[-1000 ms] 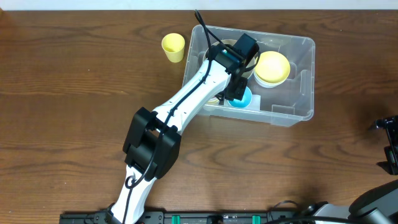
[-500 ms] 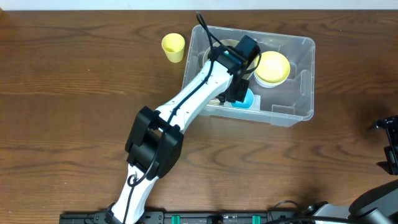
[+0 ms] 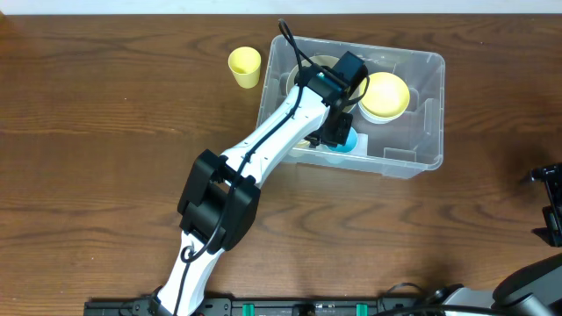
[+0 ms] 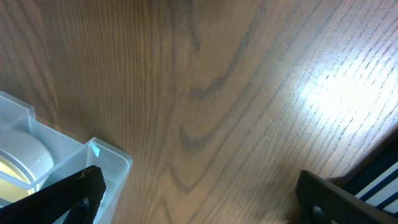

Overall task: Pack container
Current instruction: 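Move the left gripper back to the remaining yellow cup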

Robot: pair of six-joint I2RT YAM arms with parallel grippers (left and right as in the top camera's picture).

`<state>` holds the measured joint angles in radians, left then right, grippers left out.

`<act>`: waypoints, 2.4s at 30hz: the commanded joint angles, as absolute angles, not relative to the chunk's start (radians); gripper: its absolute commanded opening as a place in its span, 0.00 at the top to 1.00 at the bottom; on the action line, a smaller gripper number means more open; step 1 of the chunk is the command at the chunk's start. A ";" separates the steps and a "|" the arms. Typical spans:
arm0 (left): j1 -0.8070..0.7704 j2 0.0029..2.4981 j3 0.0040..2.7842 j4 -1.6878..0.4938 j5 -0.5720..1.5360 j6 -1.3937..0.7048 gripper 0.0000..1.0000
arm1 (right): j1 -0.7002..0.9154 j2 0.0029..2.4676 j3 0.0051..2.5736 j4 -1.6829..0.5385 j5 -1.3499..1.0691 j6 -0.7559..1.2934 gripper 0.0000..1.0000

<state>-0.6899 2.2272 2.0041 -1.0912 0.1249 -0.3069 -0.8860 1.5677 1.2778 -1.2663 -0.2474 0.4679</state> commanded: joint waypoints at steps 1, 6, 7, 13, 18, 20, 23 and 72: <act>-0.690 2.241 1.998 -1.085 0.123 -0.308 0.69 | -0.890 1.551 1.279 -1.267 -0.251 0.482 0.01; -0.690 2.241 2.016 -1.081 0.123 -0.307 0.64 | -0.890 1.551 1.279 -1.267 -0.251 0.482 0.01; -0.690 2.240 2.026 -1.082 0.123 -0.307 0.63 | -0.890 1.551 1.279 -1.267 -0.251 0.482 0.01; -0.690 2.224 2.082 -1.082 0.123 -0.307 0.60 | -0.890 1.551 1.279 -1.267 -0.251 0.482 0.01; -0.690 2.188 2.111 -1.083 0.126 -0.307 0.59 | -0.890 1.551 1.279 -1.267 -0.251 0.482 0.01; -0.690 2.173 2.130 -1.092 0.156 -0.307 0.58 | -0.890 1.551 1.279 -1.267 -0.251 0.482 0.01; -0.690 2.146 2.174 -1.110 0.174 -0.285 0.52 | -0.890 1.551 1.279 -1.267 -0.251 0.482 0.01; -0.083 2.346 2.241 -1.046 0.198 -0.282 0.05 | -0.890 1.551 1.279 -1.267 -0.251 0.482 0.01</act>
